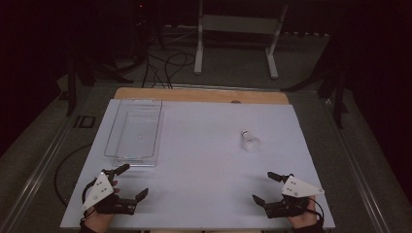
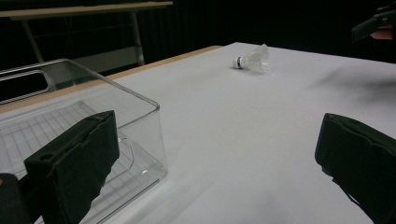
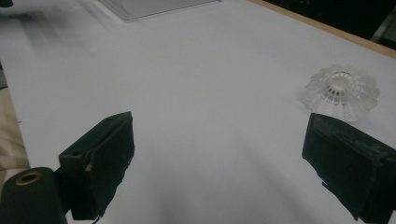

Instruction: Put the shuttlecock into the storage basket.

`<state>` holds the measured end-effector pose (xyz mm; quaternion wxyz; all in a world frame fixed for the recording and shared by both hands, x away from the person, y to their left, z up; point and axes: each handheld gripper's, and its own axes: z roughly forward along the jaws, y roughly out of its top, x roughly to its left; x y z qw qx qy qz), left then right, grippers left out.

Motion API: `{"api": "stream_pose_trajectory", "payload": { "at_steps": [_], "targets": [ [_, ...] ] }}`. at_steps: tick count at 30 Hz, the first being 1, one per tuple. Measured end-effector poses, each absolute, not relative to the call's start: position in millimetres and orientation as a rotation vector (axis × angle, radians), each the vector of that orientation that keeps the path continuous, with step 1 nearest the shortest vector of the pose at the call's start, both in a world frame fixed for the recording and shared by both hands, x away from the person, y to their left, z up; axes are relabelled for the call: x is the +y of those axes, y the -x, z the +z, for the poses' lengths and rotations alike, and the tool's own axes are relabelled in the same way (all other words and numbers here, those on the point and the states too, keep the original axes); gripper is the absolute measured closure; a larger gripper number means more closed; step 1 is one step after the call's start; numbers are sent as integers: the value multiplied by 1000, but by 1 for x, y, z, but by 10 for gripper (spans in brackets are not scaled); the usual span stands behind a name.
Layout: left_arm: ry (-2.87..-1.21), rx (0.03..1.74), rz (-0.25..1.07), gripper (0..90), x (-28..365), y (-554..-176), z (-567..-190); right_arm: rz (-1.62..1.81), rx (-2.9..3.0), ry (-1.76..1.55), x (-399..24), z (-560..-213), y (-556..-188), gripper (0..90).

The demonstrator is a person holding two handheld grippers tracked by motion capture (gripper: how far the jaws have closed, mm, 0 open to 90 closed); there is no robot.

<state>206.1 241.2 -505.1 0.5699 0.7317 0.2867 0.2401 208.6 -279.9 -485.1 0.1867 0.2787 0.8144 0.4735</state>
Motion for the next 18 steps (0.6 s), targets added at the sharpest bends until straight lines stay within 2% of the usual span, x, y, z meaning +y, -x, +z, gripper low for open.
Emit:
{"api": "stream_pose_trajectory", "payload": {
  "at_steps": [18],
  "targets": [
    [-1725,664,559,5,239,-206,-505,1333,2290,-818,-281,-460,-205,91]
  ]
}}
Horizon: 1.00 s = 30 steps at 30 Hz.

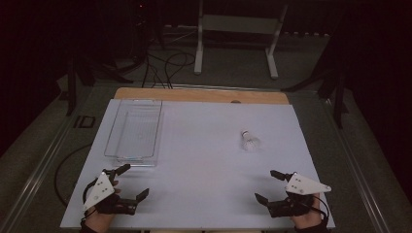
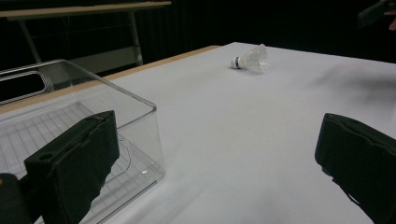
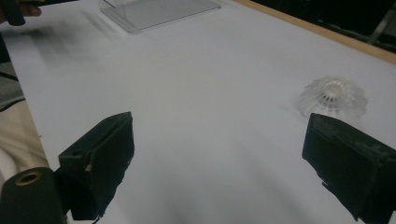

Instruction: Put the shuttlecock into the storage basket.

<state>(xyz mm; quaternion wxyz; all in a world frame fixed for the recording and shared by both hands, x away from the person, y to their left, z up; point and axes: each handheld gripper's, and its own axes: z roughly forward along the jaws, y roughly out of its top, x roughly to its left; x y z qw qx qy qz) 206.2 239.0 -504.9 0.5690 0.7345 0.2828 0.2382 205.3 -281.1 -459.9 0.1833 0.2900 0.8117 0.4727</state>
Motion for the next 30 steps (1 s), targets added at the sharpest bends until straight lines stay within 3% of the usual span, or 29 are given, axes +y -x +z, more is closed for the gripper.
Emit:
{"api": "stream_pose_trajectory", "payload": {
  "at_steps": [30],
  "targets": [
    [-1726,664,547,5,239,-207,-505,1196,2214,-831,-284,-403,-224,75]
  ]
}}
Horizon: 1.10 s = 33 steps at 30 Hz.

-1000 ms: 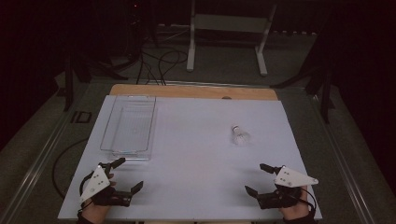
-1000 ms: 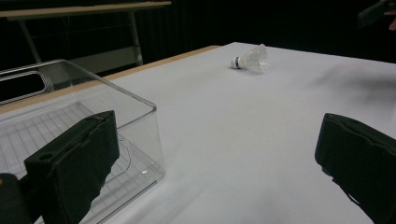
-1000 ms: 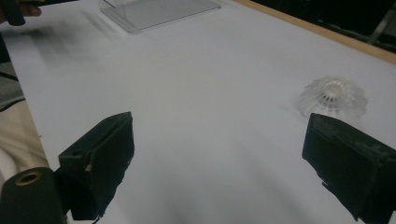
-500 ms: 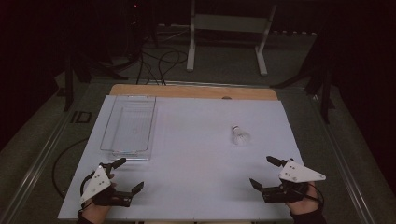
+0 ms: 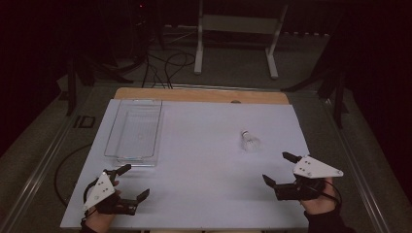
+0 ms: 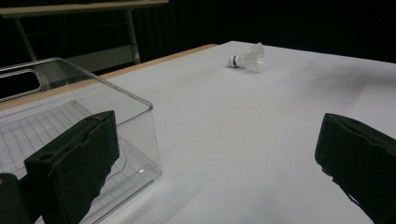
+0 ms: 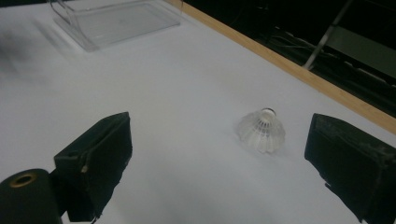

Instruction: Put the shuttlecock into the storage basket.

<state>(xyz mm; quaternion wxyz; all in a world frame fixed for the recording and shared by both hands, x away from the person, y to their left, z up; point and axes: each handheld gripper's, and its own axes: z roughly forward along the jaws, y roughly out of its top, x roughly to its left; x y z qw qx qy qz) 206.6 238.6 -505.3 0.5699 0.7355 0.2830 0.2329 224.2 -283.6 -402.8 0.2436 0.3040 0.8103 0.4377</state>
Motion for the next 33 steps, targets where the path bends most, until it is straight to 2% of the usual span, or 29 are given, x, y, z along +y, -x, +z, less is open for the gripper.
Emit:
{"api": "stream_pose_trajectory", "payload": {
  "at_steps": [16,33],
  "targets": [
    [-1728,662,538,5,239,-207,-505,1139,2151,-978,-285,-394,-248,75],
    [-1723,665,528,5,239,-207,-506,1060,2101,-1098,-287,-389,-292,75]
  ]
}}
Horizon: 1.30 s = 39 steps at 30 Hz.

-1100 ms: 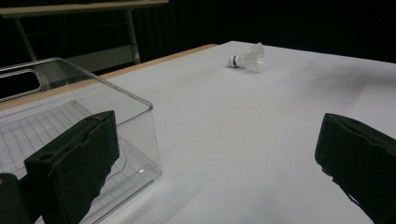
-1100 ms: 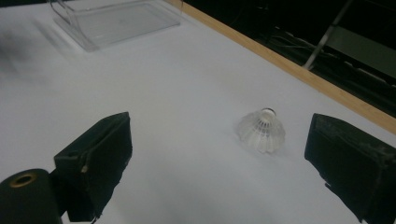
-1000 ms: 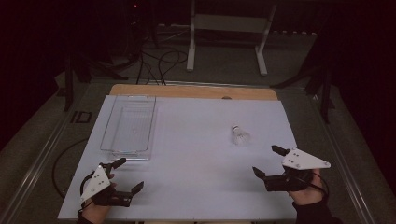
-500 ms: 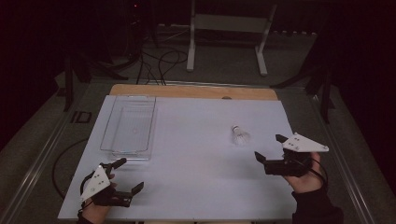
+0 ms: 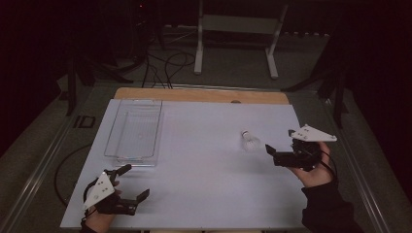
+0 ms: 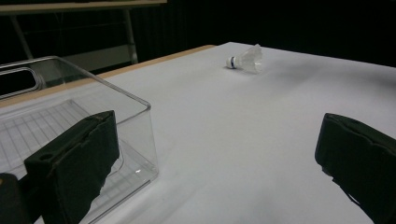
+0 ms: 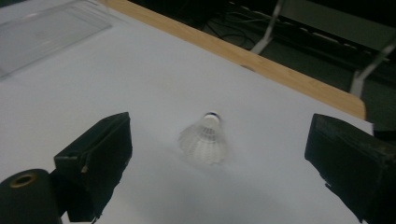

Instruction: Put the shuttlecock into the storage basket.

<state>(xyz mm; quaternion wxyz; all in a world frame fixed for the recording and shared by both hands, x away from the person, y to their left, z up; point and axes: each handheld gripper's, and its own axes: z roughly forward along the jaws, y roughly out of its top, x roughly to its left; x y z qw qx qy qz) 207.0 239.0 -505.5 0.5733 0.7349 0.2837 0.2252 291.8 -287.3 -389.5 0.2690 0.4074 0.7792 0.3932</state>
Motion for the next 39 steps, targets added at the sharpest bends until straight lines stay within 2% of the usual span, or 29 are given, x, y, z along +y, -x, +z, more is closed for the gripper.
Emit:
{"api": "stream_pose_trajectory", "payload": {
  "at_steps": [16,39],
  "targets": [
    [-1717,670,515,5,239,-207,-506,959,2179,-1172,-285,-396,-326,75],
    [-1720,670,507,5,239,-208,-507,724,2298,-1382,-285,-425,-366,76]
  ]
}}
